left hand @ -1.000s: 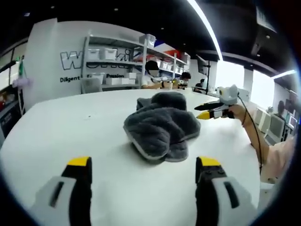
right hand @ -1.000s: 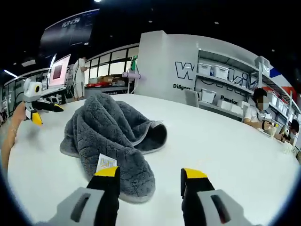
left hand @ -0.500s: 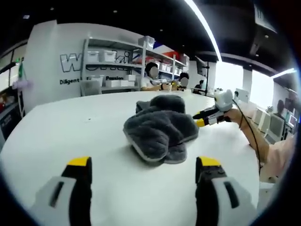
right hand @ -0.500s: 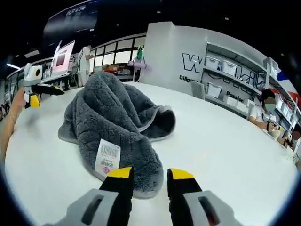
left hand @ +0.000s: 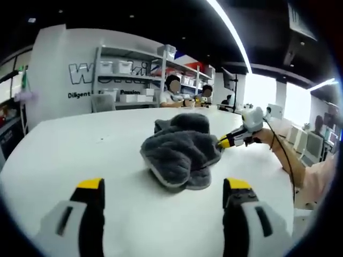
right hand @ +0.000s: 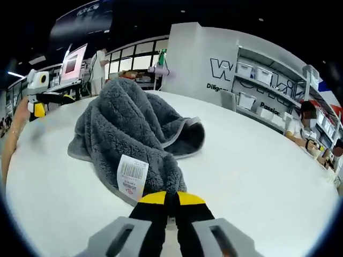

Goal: Fold the towel on the table until its edges align and the towel forms a compact rectangular stack.

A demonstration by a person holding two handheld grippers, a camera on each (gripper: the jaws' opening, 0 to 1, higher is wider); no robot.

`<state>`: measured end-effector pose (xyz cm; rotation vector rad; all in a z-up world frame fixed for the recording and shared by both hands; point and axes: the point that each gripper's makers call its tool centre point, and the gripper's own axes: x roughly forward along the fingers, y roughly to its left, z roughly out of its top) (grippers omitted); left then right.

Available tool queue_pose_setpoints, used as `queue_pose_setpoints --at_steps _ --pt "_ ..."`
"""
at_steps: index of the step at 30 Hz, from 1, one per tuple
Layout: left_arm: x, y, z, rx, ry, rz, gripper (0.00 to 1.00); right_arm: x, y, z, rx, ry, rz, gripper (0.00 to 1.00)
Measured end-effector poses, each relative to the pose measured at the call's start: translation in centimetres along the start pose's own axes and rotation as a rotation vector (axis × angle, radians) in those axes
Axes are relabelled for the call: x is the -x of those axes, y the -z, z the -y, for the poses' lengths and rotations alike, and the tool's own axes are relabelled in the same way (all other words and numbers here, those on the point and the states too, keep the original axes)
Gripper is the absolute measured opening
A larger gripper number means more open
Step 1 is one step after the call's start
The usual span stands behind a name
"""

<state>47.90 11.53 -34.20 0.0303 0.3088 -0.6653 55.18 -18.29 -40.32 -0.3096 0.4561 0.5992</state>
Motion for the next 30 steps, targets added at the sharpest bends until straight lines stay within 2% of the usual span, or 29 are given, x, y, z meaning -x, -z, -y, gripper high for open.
queue_pose_setpoints --at_steps 9,15,16,19,27,30 --pt "0.1 -0.2 -0.1 0.010 0.002 0.012 0.96 0.7 -1.7 0.3 0.014 0.027 0.041 0.04" --pt "0.1 0.0 0.0 0.014 0.005 0.010 0.96 2.0 -3.0 1.1 -0.026 0.038 0.068 0.04" --pt "0.2 0.1 0.1 0.014 0.003 0.009 0.96 2.3 -3.2 1.1 -0.059 0.032 0.065 0.04" --pt "0.1 0.2 0.2 0.011 0.003 0.006 0.96 3.1 -3.5 1.1 -0.064 0.019 0.057 0.04" --pt "0.0 0.0 -0.3 0.012 -0.002 0.002 0.96 4.8 -4.0 3.0 -0.066 0.067 0.060 0.04" --pt "0.0 0.1 -0.3 0.012 -0.002 0.001 0.96 5.6 -3.4 4.2 -0.085 0.104 0.034 0.04"
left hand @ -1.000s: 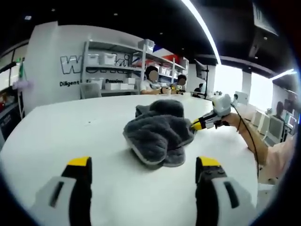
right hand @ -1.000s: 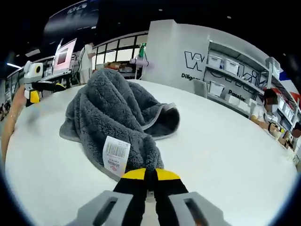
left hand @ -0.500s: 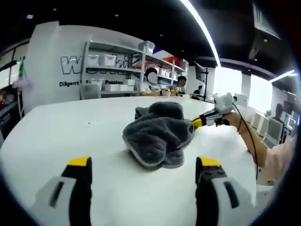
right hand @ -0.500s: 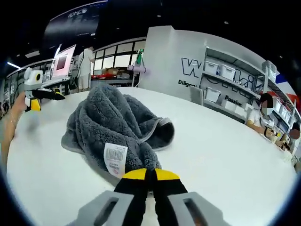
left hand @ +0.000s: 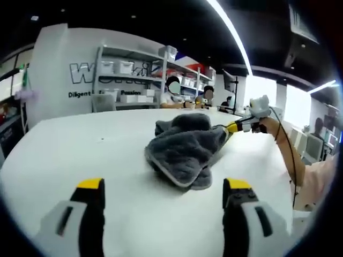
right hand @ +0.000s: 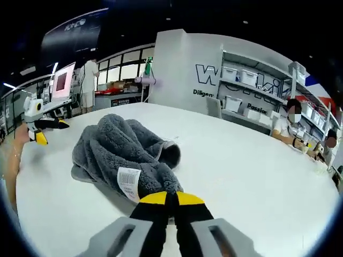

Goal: Fold the towel on the table until its edges align and the towel forms a compact rectangular stack.

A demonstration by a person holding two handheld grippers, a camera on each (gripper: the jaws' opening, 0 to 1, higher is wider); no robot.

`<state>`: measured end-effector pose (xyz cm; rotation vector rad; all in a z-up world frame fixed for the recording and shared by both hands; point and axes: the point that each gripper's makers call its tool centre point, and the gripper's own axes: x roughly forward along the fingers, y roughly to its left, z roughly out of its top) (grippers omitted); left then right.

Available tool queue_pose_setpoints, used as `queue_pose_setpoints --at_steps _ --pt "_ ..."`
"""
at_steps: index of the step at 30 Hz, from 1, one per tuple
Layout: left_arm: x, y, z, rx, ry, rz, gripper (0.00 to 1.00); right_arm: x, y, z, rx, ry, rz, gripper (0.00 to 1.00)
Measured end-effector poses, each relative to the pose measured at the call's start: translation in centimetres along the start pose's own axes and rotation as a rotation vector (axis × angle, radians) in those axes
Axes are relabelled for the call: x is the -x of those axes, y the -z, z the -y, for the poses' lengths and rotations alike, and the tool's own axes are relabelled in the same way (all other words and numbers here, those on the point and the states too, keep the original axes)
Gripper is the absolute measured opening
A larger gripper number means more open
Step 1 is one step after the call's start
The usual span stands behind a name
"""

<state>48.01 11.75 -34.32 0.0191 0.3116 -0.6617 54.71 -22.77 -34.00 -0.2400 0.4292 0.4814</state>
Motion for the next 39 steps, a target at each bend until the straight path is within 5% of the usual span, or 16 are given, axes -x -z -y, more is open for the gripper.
queue_pose_setpoints --at_steps 7,17,29,39 --pt "0.0 -0.1 -0.2 0.002 0.000 0.001 0.96 1.4 0.4 4.1 -0.003 0.110 -0.031 0.04" --pt "0.0 0.0 -0.1 0.000 0.003 -0.003 0.96 1.6 3.5 10.6 0.112 0.334 -0.208 0.04" --pt "0.0 0.4 0.0 -0.003 0.000 -0.015 0.96 -0.1 3.4 15.4 0.236 0.493 -0.244 0.04" --pt "-0.1 0.7 0.1 -0.003 -0.003 -0.023 0.96 -1.9 3.8 18.7 0.380 0.549 -0.312 0.04"
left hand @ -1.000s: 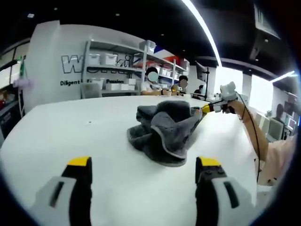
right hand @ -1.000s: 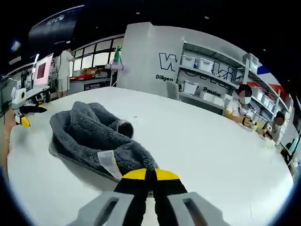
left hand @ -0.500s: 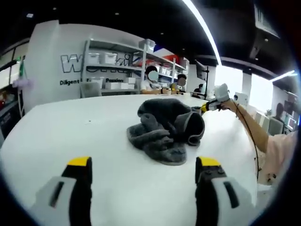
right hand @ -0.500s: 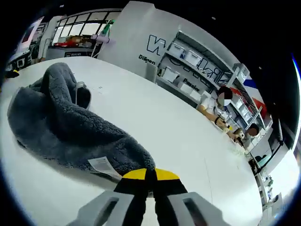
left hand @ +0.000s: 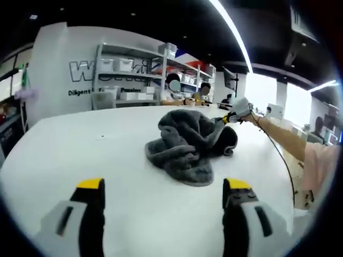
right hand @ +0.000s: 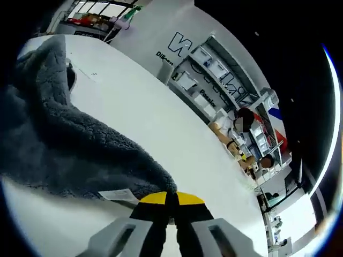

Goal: Fold the towel on the table until its edges align and the towel forms a compact rectangular stack.

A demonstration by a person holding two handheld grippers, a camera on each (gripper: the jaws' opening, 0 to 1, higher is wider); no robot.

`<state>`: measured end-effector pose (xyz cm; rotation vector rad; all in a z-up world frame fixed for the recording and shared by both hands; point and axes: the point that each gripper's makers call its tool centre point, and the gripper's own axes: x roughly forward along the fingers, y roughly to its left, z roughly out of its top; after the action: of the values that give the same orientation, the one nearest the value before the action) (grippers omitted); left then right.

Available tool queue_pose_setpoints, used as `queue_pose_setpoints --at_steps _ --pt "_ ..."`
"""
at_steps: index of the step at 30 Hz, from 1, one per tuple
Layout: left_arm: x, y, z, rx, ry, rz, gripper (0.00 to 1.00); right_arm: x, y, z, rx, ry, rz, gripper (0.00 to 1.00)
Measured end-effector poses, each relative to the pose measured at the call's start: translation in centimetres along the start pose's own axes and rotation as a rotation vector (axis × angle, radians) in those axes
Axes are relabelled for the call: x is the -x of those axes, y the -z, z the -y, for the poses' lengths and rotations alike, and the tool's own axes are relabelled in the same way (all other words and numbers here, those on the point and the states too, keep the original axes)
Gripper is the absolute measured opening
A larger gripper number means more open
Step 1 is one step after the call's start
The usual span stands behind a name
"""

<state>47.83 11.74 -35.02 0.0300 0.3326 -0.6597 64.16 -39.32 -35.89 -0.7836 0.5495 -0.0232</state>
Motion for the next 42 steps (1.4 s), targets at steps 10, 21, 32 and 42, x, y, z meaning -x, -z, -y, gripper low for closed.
queue_pose_setpoints --at_steps 10,21,32,42 --pt "-0.2 0.2 0.0 -0.007 -0.001 -0.012 0.96 -1.5 -1.3 -1.0 0.018 -0.054 0.039 0.04" --pt "-0.4 0.2 -0.3 -0.010 0.000 -0.023 0.95 -2.5 -0.5 -2.0 -0.034 -0.069 0.033 0.05" --pt "-0.4 0.1 -0.1 -0.010 0.007 -0.020 0.95 -1.3 0.1 -2.2 -0.149 -0.098 0.050 0.22" --pt "-0.5 0.5 0.5 -0.024 0.016 -0.032 0.95 1.3 0.1 -2.5 -0.190 -0.147 0.100 0.34"
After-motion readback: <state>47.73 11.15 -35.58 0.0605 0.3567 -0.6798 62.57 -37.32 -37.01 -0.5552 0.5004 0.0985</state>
